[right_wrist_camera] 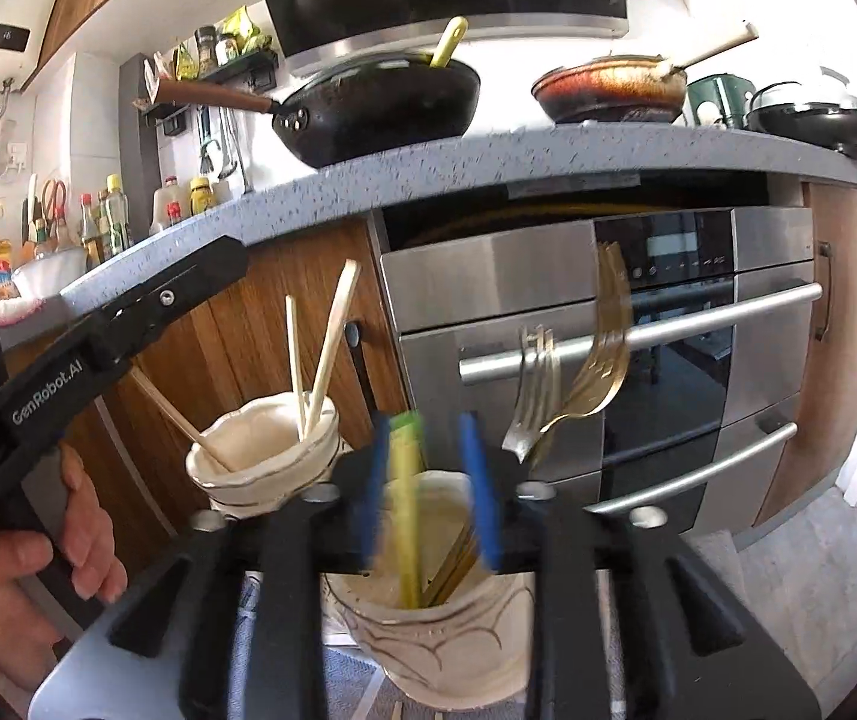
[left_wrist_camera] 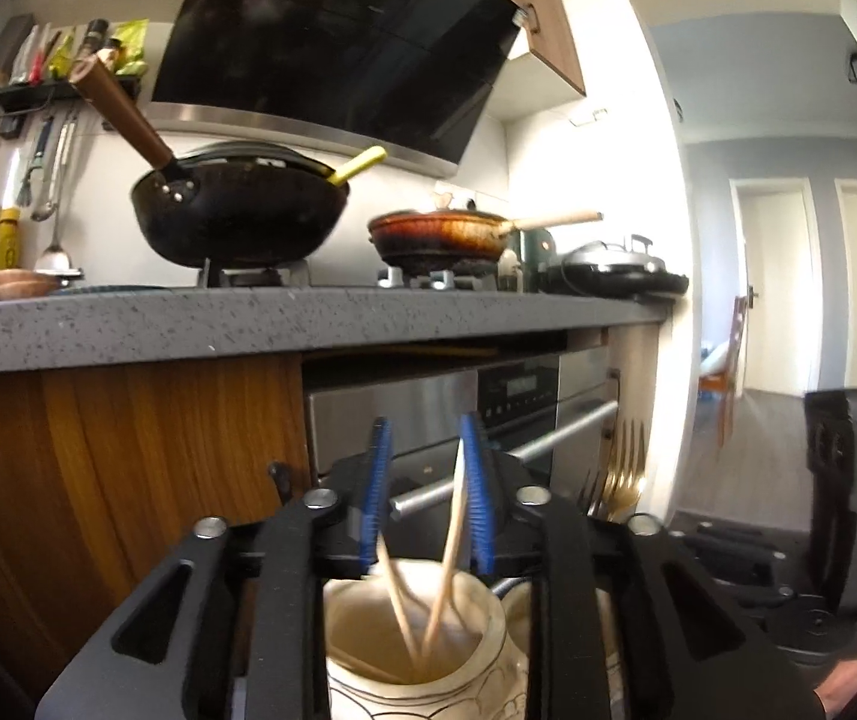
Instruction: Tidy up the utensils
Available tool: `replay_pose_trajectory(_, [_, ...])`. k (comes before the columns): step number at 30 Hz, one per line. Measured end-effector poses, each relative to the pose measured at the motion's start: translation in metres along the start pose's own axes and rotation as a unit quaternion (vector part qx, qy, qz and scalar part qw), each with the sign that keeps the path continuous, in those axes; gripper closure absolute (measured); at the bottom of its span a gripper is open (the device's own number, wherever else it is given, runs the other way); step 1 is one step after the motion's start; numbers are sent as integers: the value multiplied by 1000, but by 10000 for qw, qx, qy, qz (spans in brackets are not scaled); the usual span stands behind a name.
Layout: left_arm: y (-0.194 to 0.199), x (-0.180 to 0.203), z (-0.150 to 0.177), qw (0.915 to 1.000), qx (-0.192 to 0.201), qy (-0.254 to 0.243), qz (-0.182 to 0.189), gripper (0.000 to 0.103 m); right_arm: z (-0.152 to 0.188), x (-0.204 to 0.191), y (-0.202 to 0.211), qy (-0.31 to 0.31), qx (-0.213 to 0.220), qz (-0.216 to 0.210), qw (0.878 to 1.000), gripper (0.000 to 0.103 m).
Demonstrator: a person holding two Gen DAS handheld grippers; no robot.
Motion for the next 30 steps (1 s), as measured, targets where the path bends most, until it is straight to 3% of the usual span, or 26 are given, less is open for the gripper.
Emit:
replay_pose_trajectory(1, [5,-1,-4,10000,39,28,-6,68,-2,1,7,-16,55,-4,10000,64])
replay_pose_trajectory(4, [20,-1,-15,9999,80,41,-53,43,-9,4,30,-32,198,30,9998,48])
replay_pose_trajectory(6, [34,-1,-19,9999,74,50,-95,18,-12,8,50,-46,260,89,9996,35])
replay_pose_trajectory(8, [47,0,-21,9998,73,55,-202,9,-14,11,65,-40,274,143,9995,22])
replay_pose_trajectory(11, [62,1,-18,9995,-125,80,-297,5,-12,19,87,-36,185,249,9995,5])
replay_pose_trajectory(17, [79,0,7,9959,-746,290,-422,5,6,35,115,-152,-59,617,9980,5])
replay_pose_trajectory(22, [81,4,43,9861,-1467,628,-465,5,36,47,114,-133,-733,917,9930,5])
replay_pose_trajectory(30, [81,26,96,9690,-2365,572,-425,5,79,54,96,-149,-1665,991,9809,5])
Point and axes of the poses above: each gripper's, at about its wrist camera, not at the fingertips, and y roughly against the way its jaws point, x to its right, z to its underside, the point moved 1 cm from there along -y, roughly the way its jaws point, and after that the axes turned 1 degree about z, right-handed, at the moved point
